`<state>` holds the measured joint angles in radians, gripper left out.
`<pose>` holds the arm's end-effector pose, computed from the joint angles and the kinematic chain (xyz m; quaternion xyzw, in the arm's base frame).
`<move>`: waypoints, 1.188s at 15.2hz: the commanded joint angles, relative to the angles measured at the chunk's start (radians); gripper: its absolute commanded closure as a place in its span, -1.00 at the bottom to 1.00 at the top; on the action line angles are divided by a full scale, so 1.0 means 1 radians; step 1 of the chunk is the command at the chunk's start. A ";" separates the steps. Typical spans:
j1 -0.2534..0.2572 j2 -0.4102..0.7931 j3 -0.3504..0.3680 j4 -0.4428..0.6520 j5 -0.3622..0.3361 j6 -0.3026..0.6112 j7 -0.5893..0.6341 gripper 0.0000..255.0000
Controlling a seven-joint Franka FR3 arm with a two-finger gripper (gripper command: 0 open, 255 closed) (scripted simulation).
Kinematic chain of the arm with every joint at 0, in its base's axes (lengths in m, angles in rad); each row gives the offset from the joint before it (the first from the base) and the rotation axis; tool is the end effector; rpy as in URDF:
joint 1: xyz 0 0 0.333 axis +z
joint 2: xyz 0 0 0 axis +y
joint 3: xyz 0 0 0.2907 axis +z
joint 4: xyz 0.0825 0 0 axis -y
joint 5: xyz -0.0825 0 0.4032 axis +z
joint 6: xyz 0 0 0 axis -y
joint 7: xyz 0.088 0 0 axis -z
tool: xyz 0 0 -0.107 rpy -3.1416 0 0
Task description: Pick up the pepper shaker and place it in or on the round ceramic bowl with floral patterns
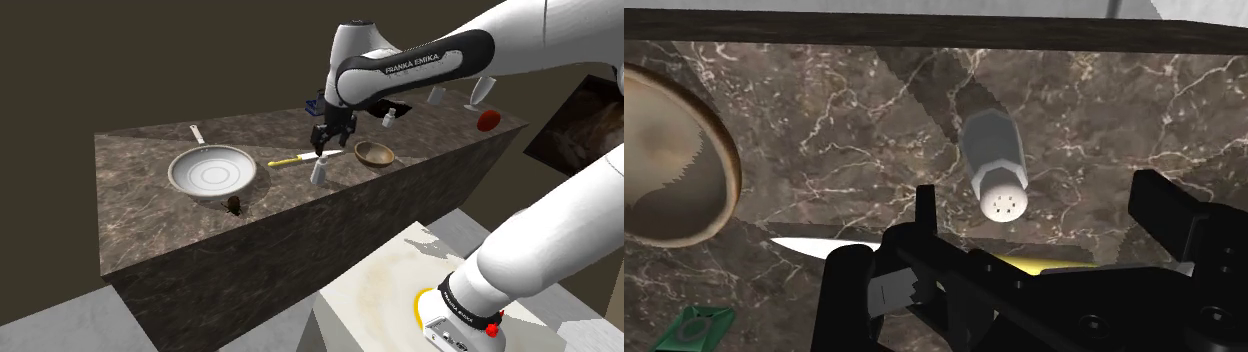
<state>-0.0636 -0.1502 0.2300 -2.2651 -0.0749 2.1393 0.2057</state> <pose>0.5099 0.0830 0.3880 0.9988 -0.0009 0.0187 0.0462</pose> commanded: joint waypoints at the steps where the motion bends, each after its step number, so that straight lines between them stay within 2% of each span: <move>1: -0.007 0.081 0.009 0.043 -0.042 0.034 0.046 -1.00; 3: -0.009 0.130 0.010 0.068 -0.070 0.054 0.074 -1.00; 10: -0.013 0.187 0.004 0.025 -0.100 0.151 0.093 -1.00; 18: -0.013 0.187 0.004 0.025 -0.100 0.150 0.093 -1.00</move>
<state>-0.0768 0.0366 0.2341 -2.2396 -0.1745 2.2897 0.2986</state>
